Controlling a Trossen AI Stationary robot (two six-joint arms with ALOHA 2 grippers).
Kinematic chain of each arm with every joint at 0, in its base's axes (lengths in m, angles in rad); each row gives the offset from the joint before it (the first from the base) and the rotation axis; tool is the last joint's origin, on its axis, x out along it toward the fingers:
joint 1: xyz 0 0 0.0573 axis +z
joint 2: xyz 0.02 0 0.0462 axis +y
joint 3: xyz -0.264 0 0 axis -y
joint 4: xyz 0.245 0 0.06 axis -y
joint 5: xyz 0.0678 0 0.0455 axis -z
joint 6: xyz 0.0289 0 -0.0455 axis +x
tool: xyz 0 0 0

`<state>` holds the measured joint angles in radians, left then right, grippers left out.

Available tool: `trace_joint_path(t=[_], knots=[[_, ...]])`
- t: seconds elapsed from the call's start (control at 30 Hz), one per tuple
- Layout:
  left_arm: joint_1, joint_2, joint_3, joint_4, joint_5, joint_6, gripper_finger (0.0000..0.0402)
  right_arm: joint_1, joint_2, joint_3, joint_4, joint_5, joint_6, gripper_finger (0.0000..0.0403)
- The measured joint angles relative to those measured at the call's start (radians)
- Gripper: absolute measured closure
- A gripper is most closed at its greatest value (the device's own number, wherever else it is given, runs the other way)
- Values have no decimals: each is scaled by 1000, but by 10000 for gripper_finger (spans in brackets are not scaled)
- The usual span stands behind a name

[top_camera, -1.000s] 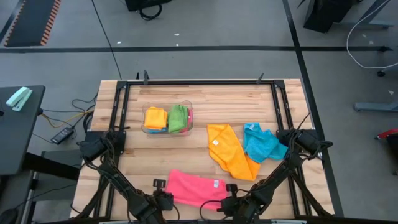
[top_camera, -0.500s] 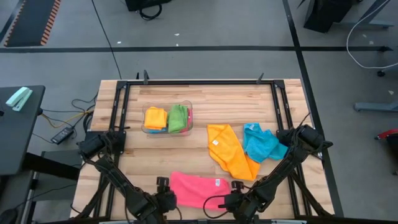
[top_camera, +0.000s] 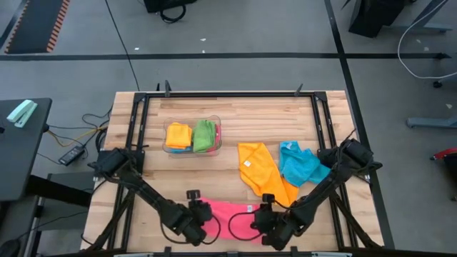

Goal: Fold microfiber towels
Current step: Fold the pink microfiber towel

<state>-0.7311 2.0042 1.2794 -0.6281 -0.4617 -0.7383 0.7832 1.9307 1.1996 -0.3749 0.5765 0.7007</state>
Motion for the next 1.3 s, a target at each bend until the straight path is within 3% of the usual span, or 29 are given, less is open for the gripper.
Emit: trace_joint_path(t=[0.3,0.6,0.87,1.1,1.3], knots=[[-52,-4,-21,-19,1,-101,274,-22,0,-168,52,-5,113,231],[-68,-4,-22,-26,11,-116,285,-23,-29,-167,-26,-16,132,238],[-69,-6,-16,-45,15,-106,279,-21,-129,-148,-39,-6,69,238],[-75,-55,47,-148,16,71,269,-22,-149,-148,-27,24,15,238],[-89,-63,72,-212,11,393,277,-22,-149,-148,-7,62,-9,238]])
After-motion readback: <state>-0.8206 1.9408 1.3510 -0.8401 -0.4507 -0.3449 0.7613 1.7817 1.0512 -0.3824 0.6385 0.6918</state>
